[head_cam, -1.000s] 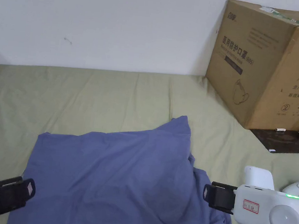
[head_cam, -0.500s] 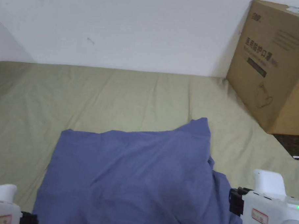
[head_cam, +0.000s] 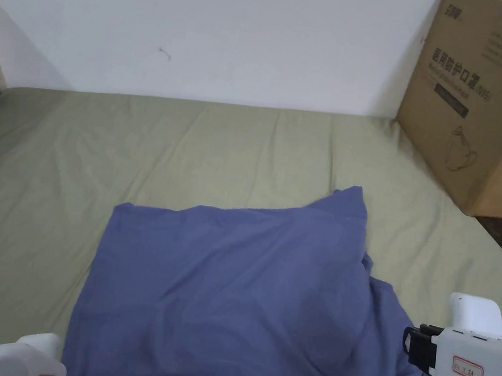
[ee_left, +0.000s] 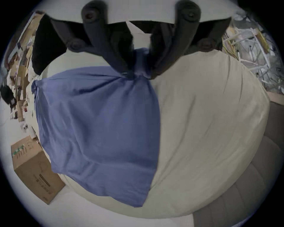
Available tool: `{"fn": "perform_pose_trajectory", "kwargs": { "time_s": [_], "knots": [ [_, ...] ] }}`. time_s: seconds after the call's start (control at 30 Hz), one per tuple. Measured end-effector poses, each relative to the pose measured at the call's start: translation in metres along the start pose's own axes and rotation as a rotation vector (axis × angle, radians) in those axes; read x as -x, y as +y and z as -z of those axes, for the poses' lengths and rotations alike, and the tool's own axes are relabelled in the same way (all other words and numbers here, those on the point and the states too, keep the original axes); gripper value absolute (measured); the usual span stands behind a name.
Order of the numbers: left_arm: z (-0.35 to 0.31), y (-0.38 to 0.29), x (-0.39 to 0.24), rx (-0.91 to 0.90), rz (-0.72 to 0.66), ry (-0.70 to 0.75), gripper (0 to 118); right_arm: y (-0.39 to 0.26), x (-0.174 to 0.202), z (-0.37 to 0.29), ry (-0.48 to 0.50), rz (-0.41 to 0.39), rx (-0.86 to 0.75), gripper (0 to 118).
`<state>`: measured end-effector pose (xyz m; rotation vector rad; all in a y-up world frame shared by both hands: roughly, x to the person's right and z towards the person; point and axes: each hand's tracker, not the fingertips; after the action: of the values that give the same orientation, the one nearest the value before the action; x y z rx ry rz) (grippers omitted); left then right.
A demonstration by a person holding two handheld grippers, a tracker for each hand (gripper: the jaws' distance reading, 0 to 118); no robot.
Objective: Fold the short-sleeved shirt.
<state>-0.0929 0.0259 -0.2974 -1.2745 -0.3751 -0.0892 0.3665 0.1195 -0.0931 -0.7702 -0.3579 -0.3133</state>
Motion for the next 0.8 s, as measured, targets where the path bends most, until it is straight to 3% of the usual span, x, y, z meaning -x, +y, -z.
{"fn": "perform_pose_trajectory", "kwargs": {
  "time_s": [0.17, 0.27, 0.3, 0.37, 0.4, 0.57, 0.67, 0.73, 0.8],
  "knots": [
    [-0.015, -0.01, 0.007, -0.045, -0.026, -0.042, 8, 0.0, -0.043, 0.001, -0.023, 0.103, 0.006, 0],
    [-0.029, -0.012, 0.011, -0.075, -0.078, -0.089, 8, -0.003, -0.069, 0.017, -0.033, 0.114, 0.08, 0],
    [-0.032, -0.013, 0.011, -0.072, -0.073, -0.093, 8, -0.004, -0.075, 0.024, -0.016, 0.107, 0.108, 21],
    [-0.037, -0.012, 0.008, -0.068, -0.062, -0.123, 8, -0.007, -0.087, 0.044, 0.0, 0.135, 0.194, 92],
    [-0.038, -0.012, 0.006, -0.058, -0.048, -0.129, 8, -0.007, -0.092, 0.053, -0.009, 0.166, 0.209, 103],
    [-0.041, -0.012, -0.001, -0.058, -0.042, -0.11, 8, -0.01, -0.105, 0.099, -0.027, 0.265, 0.334, 99],
    [-0.039, -0.011, -0.002, -0.042, -0.054, -0.105, 8, -0.016, -0.102, 0.11, -0.012, 0.246, 0.4, 64],
    [-0.039, -0.011, -0.003, -0.041, -0.057, -0.102, 8, -0.023, -0.096, 0.108, 0.029, 0.21, 0.412, 25],
    [-0.04, -0.01, -0.003, -0.037, -0.055, -0.101, 8, -0.025, -0.092, 0.098, -0.032, 0.136, 0.376, 8]
  ]
}}
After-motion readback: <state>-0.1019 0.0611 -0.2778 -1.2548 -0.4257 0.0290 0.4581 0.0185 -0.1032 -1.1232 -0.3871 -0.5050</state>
